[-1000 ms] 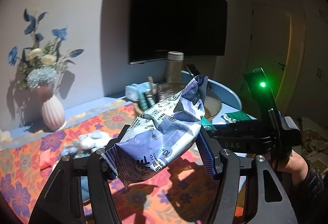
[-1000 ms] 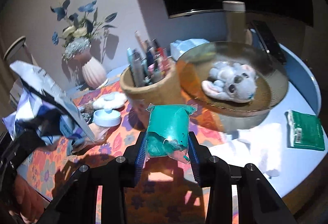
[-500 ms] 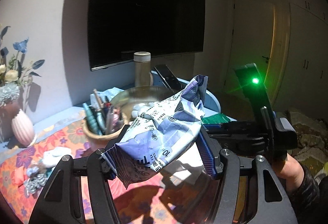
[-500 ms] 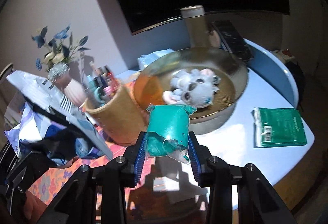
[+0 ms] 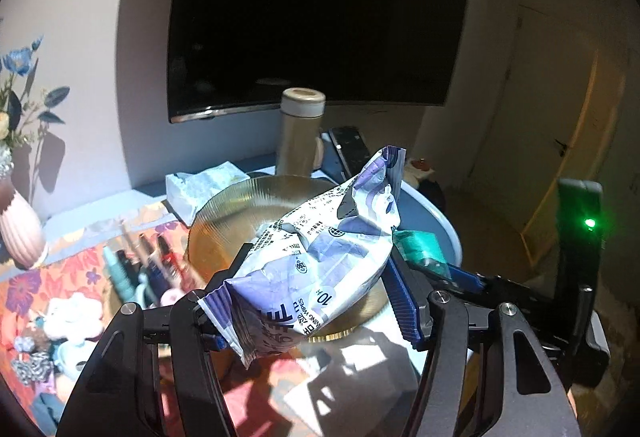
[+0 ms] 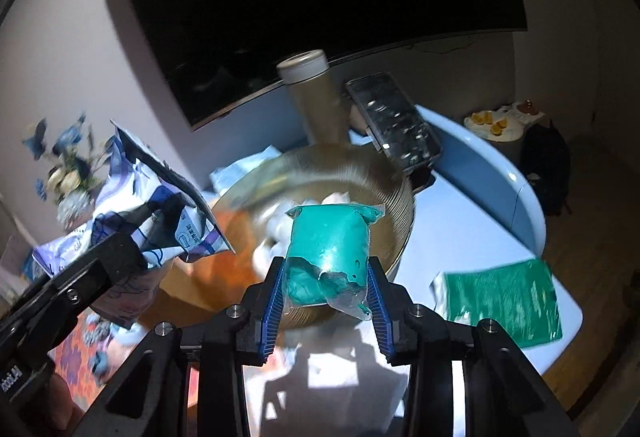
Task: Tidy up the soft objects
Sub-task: 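Carry snack bag and teal packet to the glass bowl and release both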
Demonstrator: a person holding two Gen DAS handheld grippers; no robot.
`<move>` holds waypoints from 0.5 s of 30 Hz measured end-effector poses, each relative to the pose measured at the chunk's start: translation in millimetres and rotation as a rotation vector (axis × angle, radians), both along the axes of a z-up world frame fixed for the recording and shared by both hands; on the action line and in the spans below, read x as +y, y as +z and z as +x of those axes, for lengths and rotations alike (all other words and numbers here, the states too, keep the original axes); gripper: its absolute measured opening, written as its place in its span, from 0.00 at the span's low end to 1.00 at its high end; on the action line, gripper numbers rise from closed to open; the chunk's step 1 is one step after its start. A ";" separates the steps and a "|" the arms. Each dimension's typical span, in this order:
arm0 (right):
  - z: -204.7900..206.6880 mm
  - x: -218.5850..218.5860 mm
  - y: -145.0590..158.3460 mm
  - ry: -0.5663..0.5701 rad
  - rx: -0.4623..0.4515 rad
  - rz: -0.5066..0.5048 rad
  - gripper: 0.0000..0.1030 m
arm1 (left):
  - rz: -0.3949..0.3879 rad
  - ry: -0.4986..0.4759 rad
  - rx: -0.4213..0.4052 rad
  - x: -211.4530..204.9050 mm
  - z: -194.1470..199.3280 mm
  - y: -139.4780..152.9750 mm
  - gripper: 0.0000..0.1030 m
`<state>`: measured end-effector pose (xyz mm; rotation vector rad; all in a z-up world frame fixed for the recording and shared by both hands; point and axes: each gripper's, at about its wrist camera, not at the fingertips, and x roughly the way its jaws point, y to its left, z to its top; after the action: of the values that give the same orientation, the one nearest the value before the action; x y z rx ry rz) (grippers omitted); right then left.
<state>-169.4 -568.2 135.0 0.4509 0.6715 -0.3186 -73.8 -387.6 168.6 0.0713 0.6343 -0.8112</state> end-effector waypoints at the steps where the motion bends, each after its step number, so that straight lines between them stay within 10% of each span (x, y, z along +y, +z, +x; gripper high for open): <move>1: 4.7 -5.5 -0.7 -0.007 0.002 0.002 0.37 | 0.004 0.008 0.008 -3.6 5.5 -2.0 0.58; 15: 37.0 -41.6 -19.8 -0.039 0.065 -0.008 0.64 | 0.072 0.041 -0.027 -25.2 22.9 -21.0 0.85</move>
<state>-132.4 -609.8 115.2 0.4484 0.7252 -0.3740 -50.9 -412.8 147.6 0.1338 0.6373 -0.7464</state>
